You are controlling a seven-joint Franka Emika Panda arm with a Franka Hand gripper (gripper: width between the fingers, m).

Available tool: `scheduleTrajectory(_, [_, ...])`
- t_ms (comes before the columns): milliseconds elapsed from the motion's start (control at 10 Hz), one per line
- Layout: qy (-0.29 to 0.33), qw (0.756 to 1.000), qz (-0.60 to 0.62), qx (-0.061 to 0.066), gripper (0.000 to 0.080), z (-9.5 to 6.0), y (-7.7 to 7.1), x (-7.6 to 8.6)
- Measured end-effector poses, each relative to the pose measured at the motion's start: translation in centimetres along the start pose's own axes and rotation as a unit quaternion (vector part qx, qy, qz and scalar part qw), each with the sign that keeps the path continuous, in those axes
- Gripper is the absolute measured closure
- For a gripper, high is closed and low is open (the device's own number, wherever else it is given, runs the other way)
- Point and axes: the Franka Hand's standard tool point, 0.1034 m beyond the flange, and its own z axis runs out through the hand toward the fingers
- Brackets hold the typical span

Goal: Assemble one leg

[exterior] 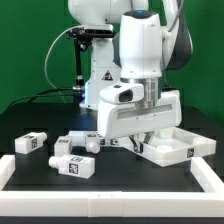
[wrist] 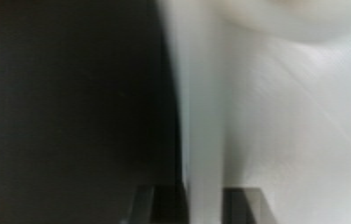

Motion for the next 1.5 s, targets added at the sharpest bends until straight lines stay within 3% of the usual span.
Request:
scheduleTrajectory(300, [-0.008,0.989,0.148,0.008,0.0746,-3.3,0.6,0.2])
scheduleTrajectory(400, [-0.014,0.985,0.172,0.015,0.0746,-5.4,1.3,0.4])
scheduleTrajectory(500, [-0.002,0.976,0.216,0.016,0.0746,-6.5,1.9,0.7])
scheduleTrajectory(700, [-0.01,0.969,0.247,0.016,0.0746,-5.6,1.4,0.4])
scheduleTrajectory(900, [-0.016,0.971,0.236,0.018,0.0746,-5.2,2.0,0.2])
scheduleTrajectory(1000, [-0.033,0.969,0.242,0.026,0.0746,-4.6,4.3,0.5])
scheduleTrajectory(1100, [-0.057,0.963,0.26,0.036,0.0746,-5.5,6.2,1.6])
scheduleTrajectory(1200, [-0.047,0.962,0.267,0.035,0.0746,-6.5,7.5,3.1])
scheduleTrajectory(1500, [-0.048,0.963,0.263,0.031,0.0746,-5.6,6.8,2.2])
